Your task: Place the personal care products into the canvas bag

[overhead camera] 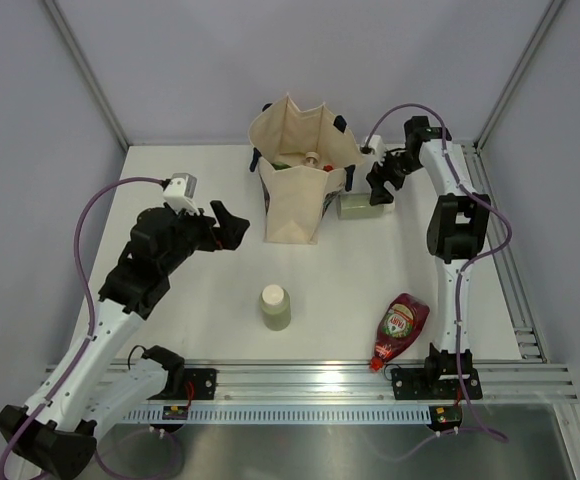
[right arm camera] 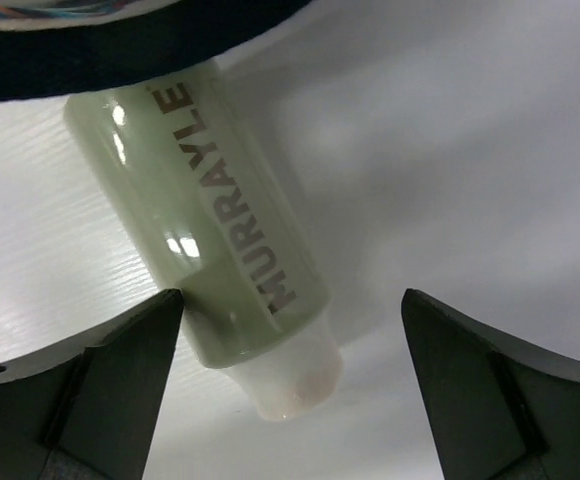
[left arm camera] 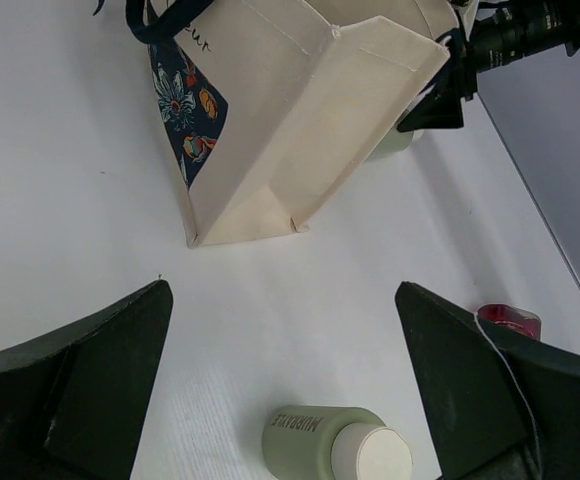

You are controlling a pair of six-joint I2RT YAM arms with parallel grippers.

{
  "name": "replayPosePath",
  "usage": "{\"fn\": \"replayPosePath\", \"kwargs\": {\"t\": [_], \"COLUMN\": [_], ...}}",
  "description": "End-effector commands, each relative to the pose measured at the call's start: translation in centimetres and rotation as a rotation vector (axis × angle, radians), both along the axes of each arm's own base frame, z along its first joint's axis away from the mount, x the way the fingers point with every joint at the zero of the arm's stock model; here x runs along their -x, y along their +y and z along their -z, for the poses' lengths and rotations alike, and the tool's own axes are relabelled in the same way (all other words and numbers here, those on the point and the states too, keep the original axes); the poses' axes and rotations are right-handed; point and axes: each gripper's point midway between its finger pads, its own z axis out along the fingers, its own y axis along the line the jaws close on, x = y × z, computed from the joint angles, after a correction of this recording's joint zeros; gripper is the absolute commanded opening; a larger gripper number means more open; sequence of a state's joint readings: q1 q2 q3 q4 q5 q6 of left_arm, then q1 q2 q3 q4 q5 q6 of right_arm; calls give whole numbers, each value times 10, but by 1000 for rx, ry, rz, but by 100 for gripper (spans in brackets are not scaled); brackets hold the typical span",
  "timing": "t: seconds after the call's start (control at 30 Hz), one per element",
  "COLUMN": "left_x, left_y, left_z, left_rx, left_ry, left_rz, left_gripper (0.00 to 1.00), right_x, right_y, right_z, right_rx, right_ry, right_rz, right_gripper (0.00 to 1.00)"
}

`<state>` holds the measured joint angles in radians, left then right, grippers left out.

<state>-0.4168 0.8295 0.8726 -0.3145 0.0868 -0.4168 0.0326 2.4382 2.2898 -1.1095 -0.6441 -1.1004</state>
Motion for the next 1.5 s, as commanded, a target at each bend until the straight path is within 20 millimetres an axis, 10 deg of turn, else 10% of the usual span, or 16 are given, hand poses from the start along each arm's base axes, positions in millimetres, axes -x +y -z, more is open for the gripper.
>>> {"fn": "replayPosePath", "kwargs": {"t": [0.0,0.5,0.73,1.0,1.33,1.47], "left_x": [2,2,1,1,13,15], "left_y": [1,-4,-8,-8,-9,-10], "left_z": [-6,1,7,9,19,21], "left_rx": [22,28,44,35,43,50], "left_ry": [-24,-7,-2,6,28,23], "left_rz": [-1,21,34,38,67,72], "left_gripper": [99,99,99,99,99,99], "right_x": [31,75,65,67,106,117], "right_y": [11,-4,1,9,4,-7], "right_z": [3,35,40,39,13,-16], "right_rx": [60,222,256,247,97,-4], "right_ry": [32,158,108,99,165,162], "right_rz": [-163,-184,-30,11,22,84], "right_gripper": [99,98,89,64,1,0]}}
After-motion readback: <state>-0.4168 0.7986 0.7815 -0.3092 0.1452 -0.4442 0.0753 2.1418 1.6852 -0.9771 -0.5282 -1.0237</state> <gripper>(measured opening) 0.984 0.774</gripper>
